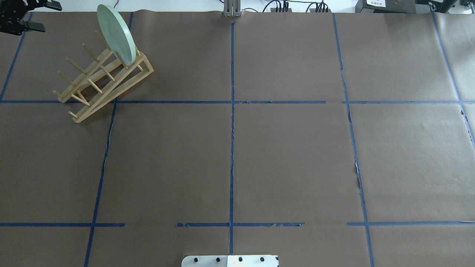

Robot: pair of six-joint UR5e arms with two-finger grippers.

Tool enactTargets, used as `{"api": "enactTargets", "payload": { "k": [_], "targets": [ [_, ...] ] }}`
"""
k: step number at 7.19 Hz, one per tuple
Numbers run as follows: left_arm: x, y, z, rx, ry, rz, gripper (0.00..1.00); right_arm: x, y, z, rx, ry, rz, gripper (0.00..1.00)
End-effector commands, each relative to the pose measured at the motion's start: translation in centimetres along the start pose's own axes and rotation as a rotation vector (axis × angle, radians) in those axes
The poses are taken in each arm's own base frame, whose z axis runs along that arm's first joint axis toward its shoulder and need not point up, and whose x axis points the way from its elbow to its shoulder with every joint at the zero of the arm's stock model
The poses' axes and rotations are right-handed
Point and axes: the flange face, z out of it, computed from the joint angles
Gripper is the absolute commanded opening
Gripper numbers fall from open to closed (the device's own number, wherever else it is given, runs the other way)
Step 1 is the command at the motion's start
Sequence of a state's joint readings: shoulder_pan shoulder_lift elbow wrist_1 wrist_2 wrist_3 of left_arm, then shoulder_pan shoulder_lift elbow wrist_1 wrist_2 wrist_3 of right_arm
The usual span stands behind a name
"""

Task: Place plate on table
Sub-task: 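Reach the left gripper to the pale green plate's rim in the rack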

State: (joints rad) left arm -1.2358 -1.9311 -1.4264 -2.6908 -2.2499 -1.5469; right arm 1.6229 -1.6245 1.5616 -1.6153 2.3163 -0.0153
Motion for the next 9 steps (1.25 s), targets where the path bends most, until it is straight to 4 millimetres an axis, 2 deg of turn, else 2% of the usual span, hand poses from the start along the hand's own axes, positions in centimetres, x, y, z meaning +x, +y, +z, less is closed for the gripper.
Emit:
{"api": "enactTargets", "payload": {
  "k": [1,3,4,6,7,8,9],
  "targets": [
    [1.8,4.0,4.4,0.108,0.134,-0.196,1.00,0.0,0.0,0.0,0.000,0.000,0.000,1.00],
    [3.7,3.6,5.8,0.113,0.156,-0.281,1.00,0.0,0.0,0.0,0.000,0.000,0.000,1.00],
    [4.2,3.8,7.1,0.128,0.157,-0.285,1.00,0.0,0.0,0.0,0.000,0.000,0.000,1.00],
    [4.9,5.5,9.8,0.137,0.156,-0.282,0.95,0.0,0.0,0.0,0.000,0.000,0.000,1.00],
    [5.0,5.5,9.9,0.135,0.157,-0.281,0.79,0.0,0.0,0.0,0.000,0.000,0.000,1.00],
    [5.0,5.6,10.0,0.134,0.157,-0.279,0.59,0.0,0.0,0.0,0.000,0.000,0.000,1.00],
    [5.2,5.6,10.0,0.133,0.160,-0.278,0.48,0.0,0.0,0.0,0.000,0.000,0.000,1.00]
  ]
}}
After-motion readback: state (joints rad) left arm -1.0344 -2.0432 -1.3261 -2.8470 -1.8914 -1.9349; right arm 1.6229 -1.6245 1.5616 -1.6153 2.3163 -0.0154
